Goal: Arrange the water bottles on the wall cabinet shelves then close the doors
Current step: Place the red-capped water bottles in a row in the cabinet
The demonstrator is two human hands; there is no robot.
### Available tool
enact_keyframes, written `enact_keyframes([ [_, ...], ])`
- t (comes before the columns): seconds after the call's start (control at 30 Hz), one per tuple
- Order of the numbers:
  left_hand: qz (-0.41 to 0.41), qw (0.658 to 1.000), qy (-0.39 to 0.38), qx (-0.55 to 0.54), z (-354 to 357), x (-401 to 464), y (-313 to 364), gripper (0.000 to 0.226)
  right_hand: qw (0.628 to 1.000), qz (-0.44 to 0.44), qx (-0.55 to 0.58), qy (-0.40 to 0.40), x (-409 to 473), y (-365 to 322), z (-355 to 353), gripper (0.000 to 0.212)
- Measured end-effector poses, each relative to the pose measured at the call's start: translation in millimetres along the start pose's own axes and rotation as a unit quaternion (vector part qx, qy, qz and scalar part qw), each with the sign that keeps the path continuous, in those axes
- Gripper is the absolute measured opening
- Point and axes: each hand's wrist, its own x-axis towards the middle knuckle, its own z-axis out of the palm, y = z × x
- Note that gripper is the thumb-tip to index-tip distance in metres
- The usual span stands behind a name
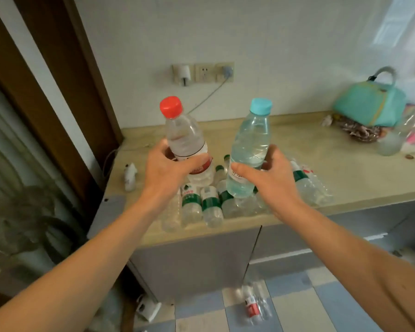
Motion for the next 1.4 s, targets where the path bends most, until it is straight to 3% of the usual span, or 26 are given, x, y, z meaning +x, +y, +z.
enact_keyframes([
  [0.2, 0.091, 0.995, 0.034, 0.000, -46, 96, 95, 0.054, 0.995, -0.074, 0.042, 0.042, 62, -110, 37, 0.055],
  [0.4, 0.148, 0.985, 0.090, -0.023, -56, 184, 191, 0.057, 0.986, -0.145, 0.054, 0.056, 139, -205, 31, 0.050],
  [0.57, 0.178, 0.974, 0.135, -0.047, -45, 244, 259, 0.037, 0.973, -0.221, 0.064, 0.018, 212, -270, 7, 0.046],
  [0.73, 0.202, 0.966, 0.158, -0.041, -31, 287, 309, 0.038, 0.958, -0.268, 0.100, -0.010, 282, -319, -5, 0.046],
  [1.03, 0.201, 0.956, 0.211, 0.008, -40, 369, 362, 0.043, 0.957, -0.264, 0.117, -0.009, 381, -389, 15, 0.047],
  [1.2, 0.167, 0.965, 0.202, 0.025, -54, 408, 354, 0.044, 0.971, -0.213, 0.107, -0.004, 410, -394, 36, 0.039],
  [1.3, 0.186, 0.959, 0.210, 0.043, -55, 426, 344, 0.058, 0.974, -0.209, 0.088, 0.002, 426, -395, 44, 0.040],
  [1.4, 0.190, 0.960, 0.203, 0.034, -53, 443, 331, 0.052, 0.975, -0.218, 0.046, 0.004, 441, -394, 51, 0.040],
])
